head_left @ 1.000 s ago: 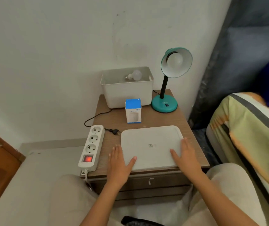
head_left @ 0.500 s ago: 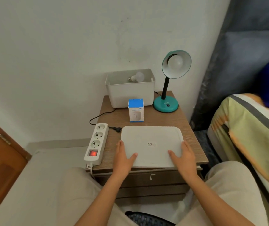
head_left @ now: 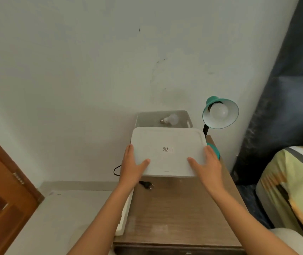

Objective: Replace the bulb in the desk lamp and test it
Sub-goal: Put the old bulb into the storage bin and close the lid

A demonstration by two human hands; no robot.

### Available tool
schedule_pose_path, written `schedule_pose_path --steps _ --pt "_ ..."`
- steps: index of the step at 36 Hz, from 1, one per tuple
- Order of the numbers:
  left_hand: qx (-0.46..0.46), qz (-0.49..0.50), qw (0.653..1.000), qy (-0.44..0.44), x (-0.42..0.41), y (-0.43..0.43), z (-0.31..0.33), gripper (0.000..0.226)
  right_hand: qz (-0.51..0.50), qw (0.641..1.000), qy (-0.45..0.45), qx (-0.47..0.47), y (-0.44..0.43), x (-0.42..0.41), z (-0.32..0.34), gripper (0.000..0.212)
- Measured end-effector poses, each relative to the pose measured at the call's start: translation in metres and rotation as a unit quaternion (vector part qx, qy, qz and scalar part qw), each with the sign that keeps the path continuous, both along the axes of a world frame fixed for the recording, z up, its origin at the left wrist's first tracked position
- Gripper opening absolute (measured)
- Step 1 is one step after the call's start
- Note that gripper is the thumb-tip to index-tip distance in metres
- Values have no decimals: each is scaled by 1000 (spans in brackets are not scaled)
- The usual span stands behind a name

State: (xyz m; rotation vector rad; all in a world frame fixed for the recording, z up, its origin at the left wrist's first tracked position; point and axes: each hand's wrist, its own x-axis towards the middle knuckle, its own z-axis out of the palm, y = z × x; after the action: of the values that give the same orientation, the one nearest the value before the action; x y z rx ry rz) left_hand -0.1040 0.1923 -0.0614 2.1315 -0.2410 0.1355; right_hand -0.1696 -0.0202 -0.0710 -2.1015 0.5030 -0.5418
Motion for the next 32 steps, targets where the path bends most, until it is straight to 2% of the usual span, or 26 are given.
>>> schedule_pose_path --steps 6,10,13,15,18,20,24,32 --pt "2 2 1000 -2 67 -8 18 62 11 1000 4 -1 -13 69 14 48" --pt "0 8 1000 16 106 -16 23 58 15 999 27 -11 -23 110 18 54" --pt "0 6 1000 17 135 -26 23 57 15 999 41 -9 -32 140 18 45" --pt "0 7 1000 29 152 -32 23 55 18 999 52 0 -39 158 16 51" --pt "1 10 999 47 175 -38 18 44 23 998 57 3 -47 179 14 46" --pt "2 7 998 59 187 -41 13 42 19 997 70 -2 -51 190 12 39" --pt "3 7 997 73 202 -47 3 46 19 995 94 -20 -57 209 10 40" --pt "50 42 997 44 214 -57 -6 47 23 992 105 -61 -61 222 14 37"
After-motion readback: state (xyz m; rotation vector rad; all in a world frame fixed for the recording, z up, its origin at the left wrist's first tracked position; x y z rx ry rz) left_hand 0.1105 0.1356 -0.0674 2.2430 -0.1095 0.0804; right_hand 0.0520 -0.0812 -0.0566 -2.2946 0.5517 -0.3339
